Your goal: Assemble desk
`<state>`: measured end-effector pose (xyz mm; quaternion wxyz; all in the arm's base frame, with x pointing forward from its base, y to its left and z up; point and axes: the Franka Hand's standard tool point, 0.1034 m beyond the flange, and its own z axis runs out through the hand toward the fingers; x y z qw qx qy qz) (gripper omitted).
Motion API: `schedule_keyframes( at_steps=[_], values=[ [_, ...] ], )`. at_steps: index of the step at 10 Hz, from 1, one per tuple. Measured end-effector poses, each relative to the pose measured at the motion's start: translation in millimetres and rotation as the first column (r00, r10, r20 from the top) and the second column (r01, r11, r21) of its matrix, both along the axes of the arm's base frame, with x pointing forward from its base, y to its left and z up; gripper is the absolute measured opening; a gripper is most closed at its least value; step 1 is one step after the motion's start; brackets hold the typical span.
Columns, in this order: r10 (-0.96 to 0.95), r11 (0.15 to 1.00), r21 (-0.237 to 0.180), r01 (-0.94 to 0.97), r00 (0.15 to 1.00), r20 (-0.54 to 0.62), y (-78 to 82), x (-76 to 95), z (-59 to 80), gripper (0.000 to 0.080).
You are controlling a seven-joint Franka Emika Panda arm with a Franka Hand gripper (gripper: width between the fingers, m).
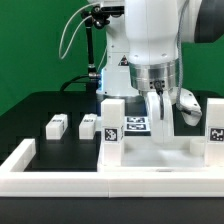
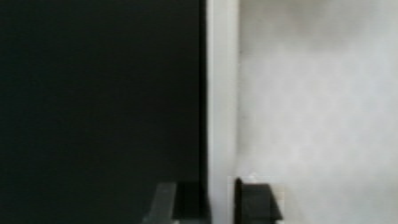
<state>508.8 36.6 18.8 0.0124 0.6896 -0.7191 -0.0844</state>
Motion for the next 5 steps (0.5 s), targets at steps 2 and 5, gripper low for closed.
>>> schedule_keyframes(
  at_steps=[2, 5],
  values=[
    [0.000, 1.000, 0.000, 0.000, 1.000, 0.000, 0.0, 0.1, 0.0, 0.0062],
    [0.000, 1.000, 0.000, 0.000, 1.000, 0.001, 0.0, 0.1, 0.0, 0.0062]
  ],
)
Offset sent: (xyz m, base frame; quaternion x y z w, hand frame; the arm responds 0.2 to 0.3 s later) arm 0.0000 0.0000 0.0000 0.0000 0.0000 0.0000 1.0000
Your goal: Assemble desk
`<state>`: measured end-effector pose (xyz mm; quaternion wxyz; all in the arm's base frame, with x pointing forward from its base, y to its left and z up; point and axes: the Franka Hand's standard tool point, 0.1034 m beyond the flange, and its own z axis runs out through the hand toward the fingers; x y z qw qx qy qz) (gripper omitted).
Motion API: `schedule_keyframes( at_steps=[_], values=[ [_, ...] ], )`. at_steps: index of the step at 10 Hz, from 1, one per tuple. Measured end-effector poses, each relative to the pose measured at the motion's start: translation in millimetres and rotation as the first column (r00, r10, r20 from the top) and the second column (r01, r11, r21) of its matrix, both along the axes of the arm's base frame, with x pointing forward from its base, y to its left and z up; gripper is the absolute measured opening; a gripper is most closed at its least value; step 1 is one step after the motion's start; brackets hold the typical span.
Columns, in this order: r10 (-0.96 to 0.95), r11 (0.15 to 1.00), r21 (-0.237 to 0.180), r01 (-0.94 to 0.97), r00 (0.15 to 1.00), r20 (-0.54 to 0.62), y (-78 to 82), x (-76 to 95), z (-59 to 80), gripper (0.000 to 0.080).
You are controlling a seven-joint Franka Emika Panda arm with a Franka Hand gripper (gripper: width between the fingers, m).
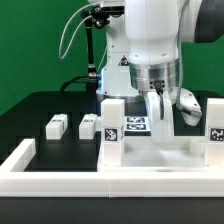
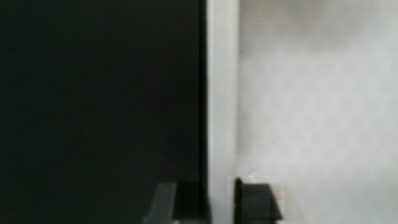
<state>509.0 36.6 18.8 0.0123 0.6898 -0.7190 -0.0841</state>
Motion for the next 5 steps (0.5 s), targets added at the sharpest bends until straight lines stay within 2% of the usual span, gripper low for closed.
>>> schedule_keyframes(
  at_steps=[2, 3, 5],
  values=[
    [0.042, 0.999, 0.005, -0.042, 0.999, 0.006, -1.9, 0.0, 0.6, 0.0062],
    [0.177, 0.984, 0.026, -0.178, 0.984, 0.021, -12.7, -2.5, 2.1, 0.0062],
    [0.318, 0.946, 0.048, -0.319, 0.947, 0.036, -32.4, -12.4, -0.7, 0.0062]
  ],
)
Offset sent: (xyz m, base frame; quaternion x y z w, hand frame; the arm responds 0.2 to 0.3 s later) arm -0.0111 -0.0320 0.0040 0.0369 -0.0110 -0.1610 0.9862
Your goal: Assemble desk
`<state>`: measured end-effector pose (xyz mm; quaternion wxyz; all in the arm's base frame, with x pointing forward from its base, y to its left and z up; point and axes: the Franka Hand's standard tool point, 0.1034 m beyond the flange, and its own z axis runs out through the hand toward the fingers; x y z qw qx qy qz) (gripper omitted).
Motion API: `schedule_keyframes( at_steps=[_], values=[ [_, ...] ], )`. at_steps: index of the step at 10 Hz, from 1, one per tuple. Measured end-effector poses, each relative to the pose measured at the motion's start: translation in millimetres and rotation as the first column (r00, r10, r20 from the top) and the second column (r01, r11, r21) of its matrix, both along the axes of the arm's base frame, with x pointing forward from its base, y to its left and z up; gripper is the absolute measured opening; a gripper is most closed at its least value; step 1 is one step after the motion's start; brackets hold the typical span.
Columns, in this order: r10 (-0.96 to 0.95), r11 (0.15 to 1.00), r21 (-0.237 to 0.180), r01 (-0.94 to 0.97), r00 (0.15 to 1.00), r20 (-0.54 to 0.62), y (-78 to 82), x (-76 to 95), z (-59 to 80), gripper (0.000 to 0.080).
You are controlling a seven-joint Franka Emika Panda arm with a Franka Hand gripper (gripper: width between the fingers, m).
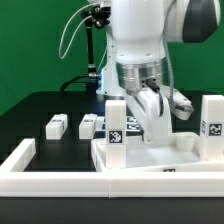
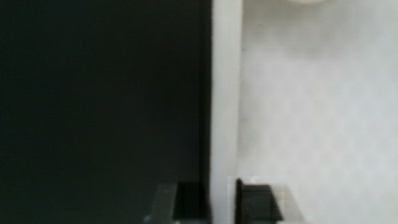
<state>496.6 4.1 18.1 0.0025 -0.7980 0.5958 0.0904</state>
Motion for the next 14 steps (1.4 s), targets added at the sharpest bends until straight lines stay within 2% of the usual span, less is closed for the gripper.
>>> schedule_keyframes(
  at_steps=[2, 7, 8, 10, 11, 12, 13, 14],
  values=[
    [0.218, 0.975, 0.051, -0.217, 0.976, -0.001, -11.9, -8.7, -0.2, 0.0064],
    [0.431, 0.899, 0.070, -0.432, 0.902, 0.028, -26.8, -12.8, 0.2, 0.0067],
    [0.529, 0.844, 0.077, -0.530, 0.848, 0.045, -31.7, -11.9, 1.1, 0.0067],
    [0.768, 0.624, 0.072, -0.778, 0.628, 0.129, -45.7, 9.3, 5.2, 0.0063],
    [0.827, 0.540, 0.062, -0.839, 0.543, 0.143, -42.4, 17.1, 5.8, 0.0063],
    [0.865, 0.473, 0.057, -0.879, 0.475, 0.159, -37.9, 21.0, 6.6, 0.0060],
    [0.894, 0.412, 0.058, -0.909, 0.416, 0.169, -41.3, 18.8, 5.5, 0.0060],
    [0.904, 0.388, 0.058, -0.920, 0.392, 0.170, -42.4, 18.5, 5.4, 0.0060]
  ],
)
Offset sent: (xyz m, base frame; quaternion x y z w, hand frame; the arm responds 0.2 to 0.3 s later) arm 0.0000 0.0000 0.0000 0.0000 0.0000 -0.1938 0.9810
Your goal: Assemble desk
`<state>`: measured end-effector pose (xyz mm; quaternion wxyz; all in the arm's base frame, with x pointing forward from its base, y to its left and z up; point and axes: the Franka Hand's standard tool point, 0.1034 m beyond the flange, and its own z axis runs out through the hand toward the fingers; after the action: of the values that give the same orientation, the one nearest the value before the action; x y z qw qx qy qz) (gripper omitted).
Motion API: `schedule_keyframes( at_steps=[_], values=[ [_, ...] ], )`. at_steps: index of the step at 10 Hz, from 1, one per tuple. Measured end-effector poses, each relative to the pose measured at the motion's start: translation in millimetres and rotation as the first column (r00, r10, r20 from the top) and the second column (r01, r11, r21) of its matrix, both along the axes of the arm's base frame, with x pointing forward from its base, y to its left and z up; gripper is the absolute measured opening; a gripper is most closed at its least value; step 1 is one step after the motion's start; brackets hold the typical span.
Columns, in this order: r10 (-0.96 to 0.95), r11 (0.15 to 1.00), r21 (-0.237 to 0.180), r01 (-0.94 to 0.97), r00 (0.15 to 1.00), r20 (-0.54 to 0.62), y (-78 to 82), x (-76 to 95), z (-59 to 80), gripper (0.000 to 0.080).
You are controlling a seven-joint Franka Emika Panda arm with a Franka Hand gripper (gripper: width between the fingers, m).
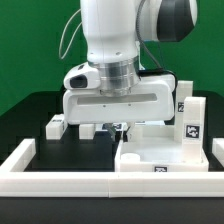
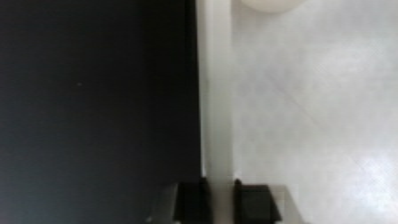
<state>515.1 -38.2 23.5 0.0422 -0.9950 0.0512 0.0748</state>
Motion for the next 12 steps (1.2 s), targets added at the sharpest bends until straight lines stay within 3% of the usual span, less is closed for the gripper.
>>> schedule_keyframes(
  at_steps=[3, 6, 11, 12],
  values=[
    [0.259, 0.966, 0.016, -0.259, 0.966, 0.023, -4.7, 1.5, 0.0, 0.0060],
    [0.553, 0.833, -0.036, -0.553, 0.824, 0.126, 0.8, 32.0, 0.1, 0.0060],
    [0.758, 0.650, -0.059, -0.758, 0.641, 0.119, -6.7, 36.4, 0.4, 0.0060],
    [0.796, 0.603, -0.076, -0.794, 0.594, 0.113, 0.5, 47.3, 0.7, 0.0060]
  ],
)
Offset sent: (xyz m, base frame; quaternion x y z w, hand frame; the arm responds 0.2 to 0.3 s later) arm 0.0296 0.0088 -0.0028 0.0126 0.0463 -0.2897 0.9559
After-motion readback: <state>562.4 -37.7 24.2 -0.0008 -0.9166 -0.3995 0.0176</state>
